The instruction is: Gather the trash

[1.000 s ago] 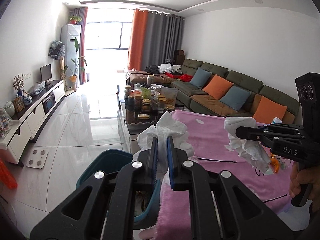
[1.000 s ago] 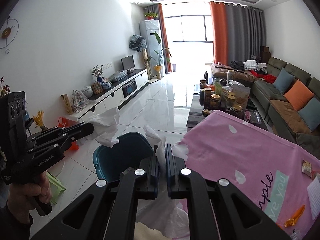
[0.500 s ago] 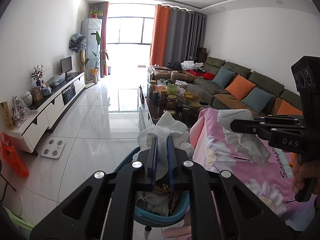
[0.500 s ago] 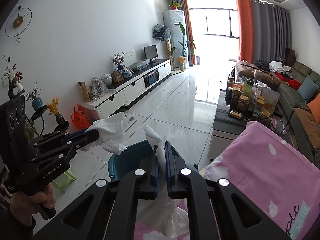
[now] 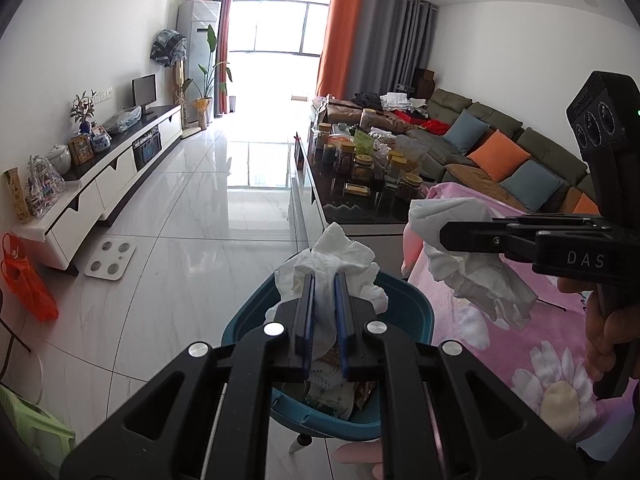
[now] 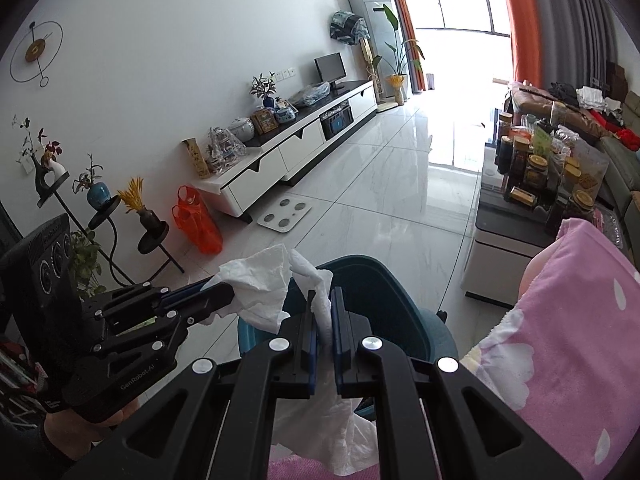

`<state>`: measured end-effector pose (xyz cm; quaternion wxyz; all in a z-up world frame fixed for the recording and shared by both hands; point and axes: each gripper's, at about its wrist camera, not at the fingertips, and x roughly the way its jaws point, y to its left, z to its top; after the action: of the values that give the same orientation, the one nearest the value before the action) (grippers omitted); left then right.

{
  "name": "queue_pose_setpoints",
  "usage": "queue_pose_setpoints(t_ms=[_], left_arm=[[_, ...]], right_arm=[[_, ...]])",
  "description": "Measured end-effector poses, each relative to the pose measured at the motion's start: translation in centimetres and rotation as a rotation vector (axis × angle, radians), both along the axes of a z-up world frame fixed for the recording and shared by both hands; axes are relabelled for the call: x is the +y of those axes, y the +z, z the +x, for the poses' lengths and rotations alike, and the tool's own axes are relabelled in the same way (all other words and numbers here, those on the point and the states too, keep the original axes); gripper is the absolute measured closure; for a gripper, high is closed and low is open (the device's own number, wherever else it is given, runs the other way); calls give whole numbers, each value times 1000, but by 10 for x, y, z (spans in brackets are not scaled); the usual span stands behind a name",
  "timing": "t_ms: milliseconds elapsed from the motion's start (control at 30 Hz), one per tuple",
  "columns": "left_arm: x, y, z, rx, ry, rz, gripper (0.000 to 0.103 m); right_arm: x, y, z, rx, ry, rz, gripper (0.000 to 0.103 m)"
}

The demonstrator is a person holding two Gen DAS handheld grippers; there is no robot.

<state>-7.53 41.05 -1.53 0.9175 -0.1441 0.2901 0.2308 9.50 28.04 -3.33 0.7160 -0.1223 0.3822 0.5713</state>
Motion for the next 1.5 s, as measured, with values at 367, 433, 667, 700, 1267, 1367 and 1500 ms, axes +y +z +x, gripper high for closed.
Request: queue_pose_setpoints(t_ms=[367,433,667,700,1267,1367,1500], left_arm=[[1,-64,55,94,-7,-66,93],[3,-72,64,109,-13,-69,92],[5,-94,93,149,-12,-79,91],[6,-96,94,152,-11,-80,90],[4,-115,113,170,28,-38,35],[3,-109,103,156,49,-22,27],[1,-91,88,125,97,32,8]], right_arm=[[42,-42,17,72,1,-102,97],[49,-50,20,76,-3,-123,96],[68,-69,26,88,-15,-179,95],[70,-71,26,88,-16,-186,94],[63,-78,43,93,-66,-197,63],[58,-71,46,87,-77,-176,63],[46,-57,42,61,-84,-131,45]])
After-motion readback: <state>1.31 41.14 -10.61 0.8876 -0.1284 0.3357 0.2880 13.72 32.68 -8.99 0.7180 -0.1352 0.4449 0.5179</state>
